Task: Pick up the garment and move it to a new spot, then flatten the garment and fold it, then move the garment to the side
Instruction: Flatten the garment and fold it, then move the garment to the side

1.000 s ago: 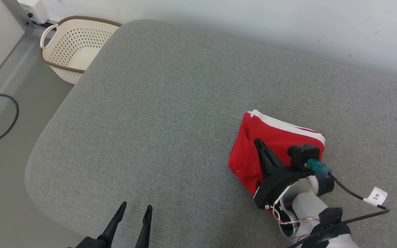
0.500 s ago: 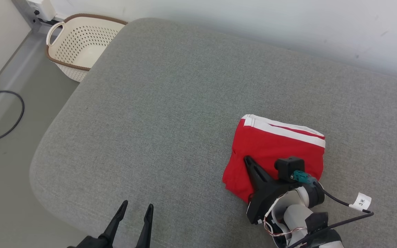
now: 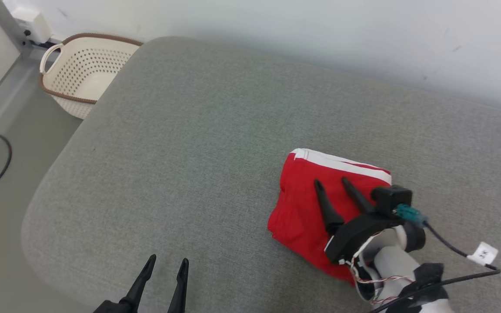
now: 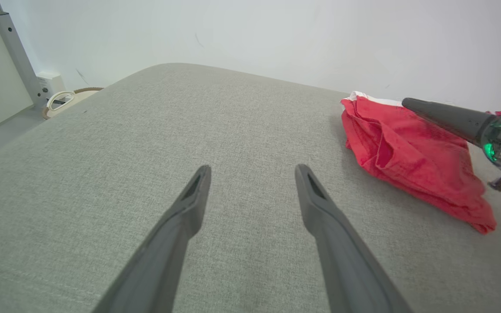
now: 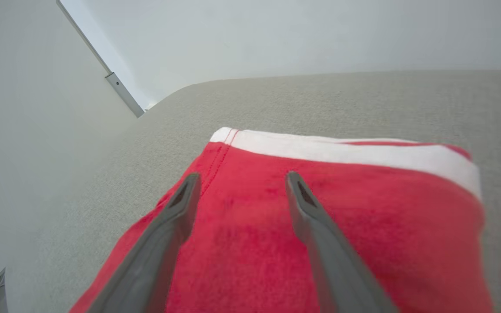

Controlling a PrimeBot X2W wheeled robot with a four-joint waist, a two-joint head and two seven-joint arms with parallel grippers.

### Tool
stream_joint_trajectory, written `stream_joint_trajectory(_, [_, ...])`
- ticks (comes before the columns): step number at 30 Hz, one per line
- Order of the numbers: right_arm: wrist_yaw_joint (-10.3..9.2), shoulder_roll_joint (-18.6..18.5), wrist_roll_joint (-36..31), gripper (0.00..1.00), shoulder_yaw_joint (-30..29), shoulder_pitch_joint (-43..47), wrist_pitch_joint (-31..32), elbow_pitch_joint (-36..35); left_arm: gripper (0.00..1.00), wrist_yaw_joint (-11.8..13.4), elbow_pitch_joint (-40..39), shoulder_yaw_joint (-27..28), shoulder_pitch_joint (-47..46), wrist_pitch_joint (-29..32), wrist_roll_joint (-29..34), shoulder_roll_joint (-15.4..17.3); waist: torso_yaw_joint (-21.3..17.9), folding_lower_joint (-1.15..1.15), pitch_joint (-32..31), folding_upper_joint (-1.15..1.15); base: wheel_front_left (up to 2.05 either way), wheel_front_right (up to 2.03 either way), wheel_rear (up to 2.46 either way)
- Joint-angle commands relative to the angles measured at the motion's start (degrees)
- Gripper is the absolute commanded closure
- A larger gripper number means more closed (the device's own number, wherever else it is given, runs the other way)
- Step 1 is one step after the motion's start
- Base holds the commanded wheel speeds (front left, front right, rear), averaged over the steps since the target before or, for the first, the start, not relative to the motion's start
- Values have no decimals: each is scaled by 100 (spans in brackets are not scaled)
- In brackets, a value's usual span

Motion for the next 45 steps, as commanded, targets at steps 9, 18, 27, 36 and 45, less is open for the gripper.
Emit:
stream_joint_trajectory(9, [0,-453,-115,0,-563,189,-4,-291,0,39,-69,124,232,-26,71,40,-412,0,-267,-1,0,0,0])
stream_joint_trajectory(18, [0,-508,265,0,-411,306,172,125,0,51,-98,189,333,-26,65,61,-543,0,-373,-1,0,0,0])
stream_joint_trajectory(27, [0,-483,804,0,30,343,513,382,0,1,-83,149,304,-27,76,31,-494,0,-358,-1,0,0,0])
stream_joint_trajectory(36, [0,-453,1383,0,382,202,738,758,0,-52,-85,142,285,-27,93,1,-398,0,-257,-1,0,0,0])
stream_joint_trajectory(45, [0,-799,1611,100,1001,-276,425,639,0,-37,-83,230,297,-26,118,-16,-632,0,-233,-1,0,0,0])
